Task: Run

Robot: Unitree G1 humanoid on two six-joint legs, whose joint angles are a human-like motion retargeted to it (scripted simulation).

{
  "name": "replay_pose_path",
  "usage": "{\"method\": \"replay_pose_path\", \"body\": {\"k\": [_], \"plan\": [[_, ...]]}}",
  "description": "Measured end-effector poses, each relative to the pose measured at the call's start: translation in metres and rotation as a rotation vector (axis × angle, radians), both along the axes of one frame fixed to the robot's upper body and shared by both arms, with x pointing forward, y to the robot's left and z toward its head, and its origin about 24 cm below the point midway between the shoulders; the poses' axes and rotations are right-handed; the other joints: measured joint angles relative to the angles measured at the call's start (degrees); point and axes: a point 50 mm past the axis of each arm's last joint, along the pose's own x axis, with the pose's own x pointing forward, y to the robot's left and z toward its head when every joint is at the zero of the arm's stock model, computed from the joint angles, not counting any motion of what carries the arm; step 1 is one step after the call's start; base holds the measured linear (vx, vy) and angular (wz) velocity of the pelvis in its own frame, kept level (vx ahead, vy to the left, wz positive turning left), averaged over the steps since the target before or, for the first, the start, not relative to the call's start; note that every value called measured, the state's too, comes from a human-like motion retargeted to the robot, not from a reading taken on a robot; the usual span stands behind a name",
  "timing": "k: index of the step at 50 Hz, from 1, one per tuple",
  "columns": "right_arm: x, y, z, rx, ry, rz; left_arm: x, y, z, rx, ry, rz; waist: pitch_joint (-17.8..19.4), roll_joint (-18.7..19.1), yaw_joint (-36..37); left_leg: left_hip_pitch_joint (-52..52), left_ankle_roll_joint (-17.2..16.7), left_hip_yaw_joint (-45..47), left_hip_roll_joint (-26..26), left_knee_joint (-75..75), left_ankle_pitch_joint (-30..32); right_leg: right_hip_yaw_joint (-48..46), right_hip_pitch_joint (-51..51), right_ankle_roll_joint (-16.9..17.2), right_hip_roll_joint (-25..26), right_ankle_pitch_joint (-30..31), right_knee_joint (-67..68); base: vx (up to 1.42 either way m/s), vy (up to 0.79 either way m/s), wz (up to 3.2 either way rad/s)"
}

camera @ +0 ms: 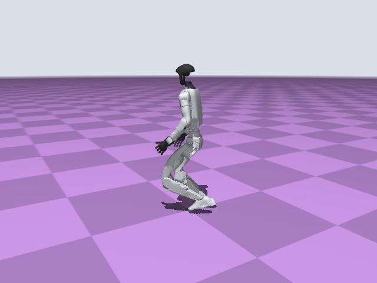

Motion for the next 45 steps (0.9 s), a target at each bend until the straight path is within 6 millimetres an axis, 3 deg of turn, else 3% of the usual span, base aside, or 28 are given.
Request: {"method": "replay_pose_path", "body": {"k": [3, 5, 6, 8, 12, 15, 17, 20, 22, 25, 27, 29, 33, 36, 38, 43, 45], "plan": [[0.022, -0.010, 0.012, -0.111, -0.049, 0.053, 0.004, 0.008, 0.005, 0.008, -0.021, 0.037, 1.8, 1.3, 1.5, -3.0, 3.5, -1.1, 4.4, 11.4, -8.4, -1.6, 0.0, -3.1, 2.2, -13.3, 2.0, -0.07, -0.04, -0.42], [0.032, -0.017, 0.012, -0.187, -0.046, 0.051, 0.001, 0.013, -0.002, 0.033, 0.012, 0.075, 2.6, 3.7, 3.4, -5.6, 4.7, -2.4, 8.4, 14.8, -11.4, -2.9, -1.3, -4.4, 4.8, -14.5, 1.1, -0.07, 0.00, -0.84], [0.028, -0.020, 0.007, -0.205, -0.018, 0.031, -0.005, 0.012, -0.008, 0.039, 0.046, 0.080, 2.6, 3.7, 3.5, -5.6, 4.8, -2.1, 7.7, 13.7, -11.0, -2.9, -1.0, -4.3, 4.3, -14.5, 1.4, 0.00, 0.01, -0.39], [0.014, -0.025, -0.005, -0.222, 0.053, -0.007, -0.020, 0.013, -0.019, 0.052, 0.108, 0.081, 2.7, 2.7, 3.4, -4.6, 4.3, -0.7, 4.4, 8.8, -7.9, -2.4, 0.5, -3.8, 1.7, -12.8, 0.8, 0.06, 0.03, 0.18], [-0.032, -0.030, -0.030, -0.198, 0.225, -0.072, -0.047, 0.010, -0.030, 0.022, 0.180, 0.073, 0.9, 2.3, 3.8, -0.6, 1.4, 0.3, -2.2, -7.5, -1.6, -0.3, 0.3, -3.3, -1.9, -0.2, -2.7, 0.04, 0.08, -0.03], [-0.059, -0.033, -0.041, -0.176, 0.328, -0.099, -0.055, 0.004, -0.030, -0.031, 0.191, 0.066, 0.6, 1.9, 2.2, 2.7, 0.4, 0.0, -8.0, -18.0, 0.8, 0.4, -4.4, -2.6, -6.6, 5.9, 4.1, 0.00, 0.10, 0.13], [-0.070, -0.034, -0.044, -0.158, 0.371, -0.107, -0.053, 0.003, -0.027, -0.043, 0.181, 0.066, 1.0, 1.3, 0.4, 4.6, 1.3, 0.0, -10.8, -21.1, -0.3, 0.4, -8.4, -1.7, -10.6, 7.0, 13.0, -0.02, 0.09, 0.19], [-0.080, -0.036, -0.046, -0.142, 0.406, -0.105, -0.043, 0.008, -0.019, -0.012, 0.137, 0.053, 2.1, 0.2, -2.0, 6.1, 3.5, 0.1, -13.0, -20.9, -7.5, 1.5, -14.8, 0.1, -15.3, 5.9, 26.9, -0.02, 0.08, 0.05], [-0.077, -0.033, -0.046, -0.139, 0.402, -0.085, -0.026, 0.014, -0.011, 0.040, 0.085, 0.043, 3.0, -1.2, -3.4, 5.4, 5.9, 1.0, -14.2, -19.8, -13.2, 3.7, -19.6, 1.1, -17.2, 5.0, 34.7, -0.04, 0.05, 0.13], [-0.071, -0.022, -0.046, -0.124, 0.372, -0.063, -0.005, 0.019, -0.002, 0.117, 0.036, 0.042, 2.7, -3.9, -5.8, 3.2, 7.7, 2.0, -16.5, -20.2, -14.4, 6.6, -24.3, 2.5, -19.2, 4.4, 40.6, -0.03, 0.01, 0.27], [-0.060, -0.015, -0.042, -0.089, 0.325, -0.056, -0.001, 0.020, -0.004, 0.133, 0.041, 0.061, 2.8, -3.4, -6.0, 4.7, 7.5, 1.4, -15.0, -21.1, -14.0, 5.2, -22.7, 2.6, -17.4, 5.8, 37.5, 0.07, -0.01, -0.21], [-0.047, -0.010, -0.034, -0.053, 0.251, -0.052, -0.002, 0.016, -0.008, 0.116, 0.058, 0.074, 2.6, -2.4, -6.2, 7.6, 5.3, 0.1, -13.2, -24.8, -9.6, 3.0, -18.9, 2.4, -14.7, 8.5, 29.6, 0.09, -0.04, -0.18], [-0.031, 0.004, -0.019, 0.014, 0.114, -0.051, -0.013, 0.004, -0.017, 0.034, 0.093, 0.085, 0.6, -1.4, -6.6, 7.0, -1.7, -0.9, -9.9, -25.8, 8.1, 0.2, -11.0, 2.1, -9.2, 13.7, 11.7, 0.04, -0.08, 0.23], [-0.021, 0.010, -0.006, 0.049, 0.015, -0.047, -0.016, 0.001, -0.014, -0.040, 0.075, 0.100, 0.5, 0.2, -4.2, 3.7, -4.2, -0.2, -4.4, -12.9, 10.2, -0.9, -4.7, 1.8, -3.4, 13.3, 2.2, -0.02, -0.08, 0.01], [-0.010, 0.008, 0.005, 0.048, -0.049, -0.035, -0.014, 0.002, -0.008, -0.081, 0.047, 0.109, 0.7, 0.9, -2.3, 1.9, -3.6, 0.2, -0.5, -2.0, 7.9, -1.4, -1.0, 1.2, -0.4, 9.8, -1.5, -0.03, -0.08, -0.05], [0.014, -0.007, 0.013, -0.111, -0.083, 0.035, -0.011, 0.015, 0.000, -0.099, 0.006, 0.176, 2.9, 1.3, 0.9, -3.4, 1.3, -1.3, 4.9, 19.4, -7.7, -4.1, 0.4, -3.5, 1.5, -13.4, 1.2, -0.07, -0.06, -0.26], [0.019, -0.014, 0.006, -0.201, -0.042, 0.037, -0.013, 0.019, -0.004, -0.069, 0.025, 0.224, 3.4, 3.4, 3.1, -5.8, 2.1, -3.1, 8.0, 20.6, -10.6, -5.9, -0.9, -4.9, 3.3, -14.5, 0.4, -0.07, -0.01, -0.82]]}}
